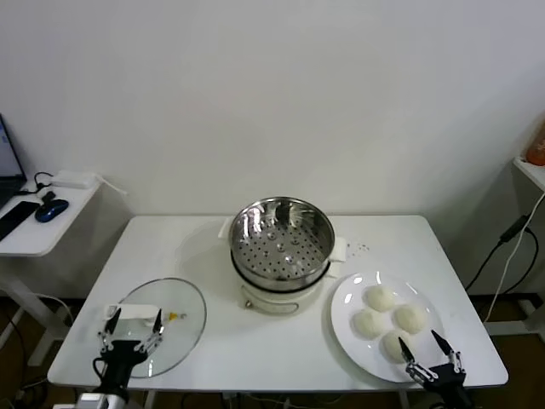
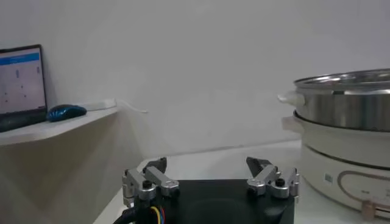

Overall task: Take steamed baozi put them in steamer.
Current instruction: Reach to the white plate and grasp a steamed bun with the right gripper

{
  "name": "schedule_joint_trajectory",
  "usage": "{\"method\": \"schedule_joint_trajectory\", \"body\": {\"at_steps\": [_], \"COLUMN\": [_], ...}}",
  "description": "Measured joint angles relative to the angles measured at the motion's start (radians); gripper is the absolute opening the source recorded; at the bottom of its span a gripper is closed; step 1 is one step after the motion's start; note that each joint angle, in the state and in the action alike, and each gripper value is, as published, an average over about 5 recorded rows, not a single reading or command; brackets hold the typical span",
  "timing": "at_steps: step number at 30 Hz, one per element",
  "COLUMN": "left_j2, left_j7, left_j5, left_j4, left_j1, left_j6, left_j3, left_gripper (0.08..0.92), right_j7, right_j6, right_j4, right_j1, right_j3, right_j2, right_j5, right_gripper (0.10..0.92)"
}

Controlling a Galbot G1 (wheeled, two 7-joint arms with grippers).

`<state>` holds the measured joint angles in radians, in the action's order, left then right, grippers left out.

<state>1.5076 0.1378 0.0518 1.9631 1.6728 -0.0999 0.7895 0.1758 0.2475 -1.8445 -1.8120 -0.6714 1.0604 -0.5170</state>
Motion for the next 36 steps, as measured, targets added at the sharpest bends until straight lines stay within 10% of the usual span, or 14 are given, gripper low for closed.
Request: {"method": "schedule_joint_trajectory", "body": {"at_steps": [36], "left_j2": [-0.051], "left_j7": [-0.043], "left_j5": [-0.052], "left_j4": [-0.01], "left_j1": [0.015], "left_j6": [-0.061], "left_j3": [-0.04], "left_gripper": [0.823], "right_j7": [0.599], "right_j6": [-0.38], "right_j4": [0.174], "right_j1": [0.589], "right_j3": [0.155], "right_j2": [-0.655], "right_j5": [0.165], "right_gripper": [0.823]}}
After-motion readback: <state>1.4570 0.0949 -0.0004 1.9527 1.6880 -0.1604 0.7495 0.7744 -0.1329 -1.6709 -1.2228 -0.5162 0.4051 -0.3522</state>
